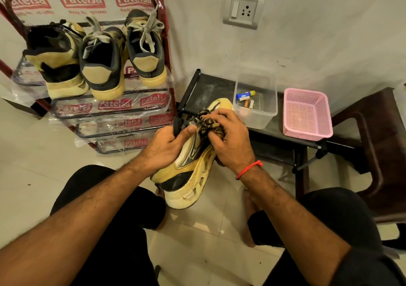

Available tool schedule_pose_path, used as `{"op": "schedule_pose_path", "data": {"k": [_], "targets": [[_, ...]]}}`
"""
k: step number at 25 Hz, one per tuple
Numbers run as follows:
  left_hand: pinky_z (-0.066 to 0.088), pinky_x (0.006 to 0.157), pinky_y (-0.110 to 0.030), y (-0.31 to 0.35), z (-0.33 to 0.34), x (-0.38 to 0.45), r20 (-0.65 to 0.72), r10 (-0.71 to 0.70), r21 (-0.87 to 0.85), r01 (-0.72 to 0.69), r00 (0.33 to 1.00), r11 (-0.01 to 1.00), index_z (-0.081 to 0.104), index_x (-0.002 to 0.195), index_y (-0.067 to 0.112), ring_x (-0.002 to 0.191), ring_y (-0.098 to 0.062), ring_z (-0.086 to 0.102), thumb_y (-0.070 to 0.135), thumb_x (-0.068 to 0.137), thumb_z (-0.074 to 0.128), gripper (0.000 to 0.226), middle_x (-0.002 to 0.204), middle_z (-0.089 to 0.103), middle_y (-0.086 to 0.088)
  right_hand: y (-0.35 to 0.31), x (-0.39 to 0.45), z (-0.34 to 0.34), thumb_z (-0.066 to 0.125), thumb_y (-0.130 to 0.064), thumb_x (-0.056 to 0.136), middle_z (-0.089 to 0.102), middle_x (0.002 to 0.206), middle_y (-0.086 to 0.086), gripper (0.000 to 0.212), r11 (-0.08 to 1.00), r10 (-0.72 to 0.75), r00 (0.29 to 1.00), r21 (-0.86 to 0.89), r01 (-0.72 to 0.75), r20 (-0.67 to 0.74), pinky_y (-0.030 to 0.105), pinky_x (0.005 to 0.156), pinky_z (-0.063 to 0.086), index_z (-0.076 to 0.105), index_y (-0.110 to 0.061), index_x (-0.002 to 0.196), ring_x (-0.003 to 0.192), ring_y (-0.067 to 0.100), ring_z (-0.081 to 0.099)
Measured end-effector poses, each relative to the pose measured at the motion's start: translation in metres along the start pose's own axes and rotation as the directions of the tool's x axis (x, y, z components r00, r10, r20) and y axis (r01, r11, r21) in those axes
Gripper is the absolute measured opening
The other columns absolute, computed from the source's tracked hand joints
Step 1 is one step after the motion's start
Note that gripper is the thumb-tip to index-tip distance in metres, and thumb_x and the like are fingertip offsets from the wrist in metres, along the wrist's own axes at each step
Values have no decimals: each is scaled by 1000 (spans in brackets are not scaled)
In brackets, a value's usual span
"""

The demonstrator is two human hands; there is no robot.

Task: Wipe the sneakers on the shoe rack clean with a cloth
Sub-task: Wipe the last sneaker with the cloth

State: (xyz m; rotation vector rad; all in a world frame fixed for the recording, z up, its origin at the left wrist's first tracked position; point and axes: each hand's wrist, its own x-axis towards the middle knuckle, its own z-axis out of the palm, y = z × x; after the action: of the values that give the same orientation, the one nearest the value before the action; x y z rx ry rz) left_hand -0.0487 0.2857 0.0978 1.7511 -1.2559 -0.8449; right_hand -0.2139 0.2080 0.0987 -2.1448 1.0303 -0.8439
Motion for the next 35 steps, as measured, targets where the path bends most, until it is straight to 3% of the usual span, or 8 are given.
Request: {"op": "schedule_pose_path", "data": {"k": [5,8,12,16,20,25,30,35], "targets": [[55,79,-31,8,-6,9,-168,-298,-302,238,940,923,73,103,20,91,-17,71,71,95,40,61,95,76,0,-23,-26,16,66,-14,81,56,125,0,42,990,-107,986,103,95,126,40,105,46,69,-19,122,118,17,53],[55,72,-26,4,-13,8,-202,-359,-354,274,911,894,73,100,19,89,-16,73,67,98,39,59,91,78,1,-33,-41,23,63,-23,83,56,123,-3,37,969,-244,924,44,242,293,33,100,45,69,-21,119,112,15,50],[57,97,-43,-2,-13,8,-103,-419,-441,336,902,832,74,111,19,100,-22,74,77,92,40,70,101,79,-2,-28,-38,23,66,-21,81,57,122,-1,36,958,-282,919,38,283,277,28,100,43,69,-17,117,112,17,50],[48,109,-50,2,0,5,79,-324,-531,314,943,787,71,126,23,117,-23,68,81,85,50,74,121,75,-3,-18,-22,11,63,-10,80,57,120,-3,36,990,-5,1000,139,9,-27,29,105,44,70,-17,115,115,15,54],[50,104,-45,9,11,1,261,-125,-506,246,957,827,68,130,28,123,-20,64,86,75,55,81,126,71,2,0,-3,-7,60,-10,83,66,109,2,28,918,251,944,362,-163,-213,28,98,50,72,-14,108,106,11,61],[63,79,-45,15,25,-12,339,42,-300,66,940,952,66,114,17,90,-16,73,52,88,71,44,97,74,1,8,18,-32,62,-5,89,75,89,7,19,571,623,781,707,-416,-43,42,86,58,75,-19,88,96,29,70],[62,80,-40,11,28,-8,325,104,-233,-27,940,972,67,112,17,91,-20,73,44,90,62,35,94,74,2,11,18,-48,61,-11,91,75,91,6,14,762,483,858,401,-509,173,38,83,57,74,-15,94,93,23,70],[52,91,-22,-2,19,0,188,169,-126,-147,967,981,63,126,24,104,0,66,32,93,69,34,106,71,16,-5,4,-50,59,-17,80,67,106,1,26,982,-4,987,185,-26,161,27,90,51,71,-16,103,102,12,63]]}}
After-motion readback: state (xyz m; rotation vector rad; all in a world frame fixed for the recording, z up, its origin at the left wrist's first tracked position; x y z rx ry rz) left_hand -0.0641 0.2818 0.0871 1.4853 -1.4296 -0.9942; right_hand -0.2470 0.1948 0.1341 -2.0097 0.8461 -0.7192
